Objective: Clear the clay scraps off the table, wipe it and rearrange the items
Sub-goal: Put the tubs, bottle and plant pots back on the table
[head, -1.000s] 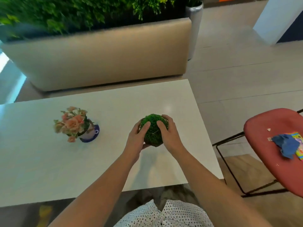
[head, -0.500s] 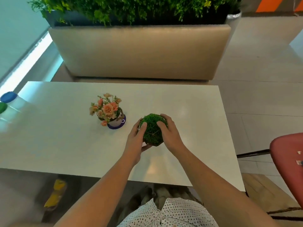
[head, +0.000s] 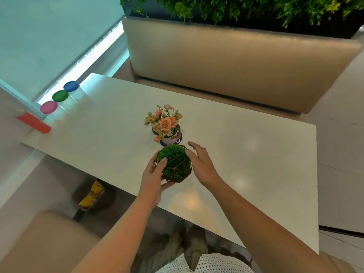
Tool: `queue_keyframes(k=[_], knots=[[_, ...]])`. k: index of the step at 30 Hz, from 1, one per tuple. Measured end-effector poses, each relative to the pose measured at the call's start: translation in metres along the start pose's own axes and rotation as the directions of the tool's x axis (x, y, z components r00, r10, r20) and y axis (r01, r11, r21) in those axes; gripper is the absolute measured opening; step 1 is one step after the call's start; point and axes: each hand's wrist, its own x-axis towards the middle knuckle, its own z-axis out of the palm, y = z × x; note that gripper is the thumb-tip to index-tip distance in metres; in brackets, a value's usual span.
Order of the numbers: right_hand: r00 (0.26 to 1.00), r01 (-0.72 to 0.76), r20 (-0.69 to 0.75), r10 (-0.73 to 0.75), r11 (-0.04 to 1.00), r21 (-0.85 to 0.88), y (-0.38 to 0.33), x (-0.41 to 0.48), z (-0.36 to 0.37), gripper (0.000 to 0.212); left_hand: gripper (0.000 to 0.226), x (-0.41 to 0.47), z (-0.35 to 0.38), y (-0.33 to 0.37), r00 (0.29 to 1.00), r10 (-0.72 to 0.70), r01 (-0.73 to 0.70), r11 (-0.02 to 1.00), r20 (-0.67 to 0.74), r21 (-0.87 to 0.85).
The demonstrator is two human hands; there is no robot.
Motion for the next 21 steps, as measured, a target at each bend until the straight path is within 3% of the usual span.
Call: queue_keyframes(k=[4, 9, 17, 21], knots=[[1.0, -0.014, -0.002, 0.014, 0.994, -0.105, -0.001, 0.019, 0.011, 0.047, 0.045, 0.006, -0.027, -0.002, 0.987, -0.001, -0.004, 0.999, -0.158, -0.036], [0.998, -0.063, 0.01, 0.066, 0.976, -0.209, 0.001, 0.045, 0.024, 0.069, 0.047, 0.032, -0.062, 0.006, 0.956, 0.012, -0.035, 0.997, -0.294, -0.075], [0.997, -0.059, -0.071, 0.039, 0.953, -0.296, 0.011, 0.11, 0.053, 0.101, 0.049, 0.125, -0.105, 0.037, 0.966, 0.015, -0.023, 0.999, -0.259, -0.026], [0.992, -0.021, -0.125, -0.021, 0.946, -0.322, 0.023, 0.141, 0.078, 0.095, 0.048, 0.172, -0.128, 0.056, 0.984, 0.029, -0.032, 0.999, -0.173, -0.018]])
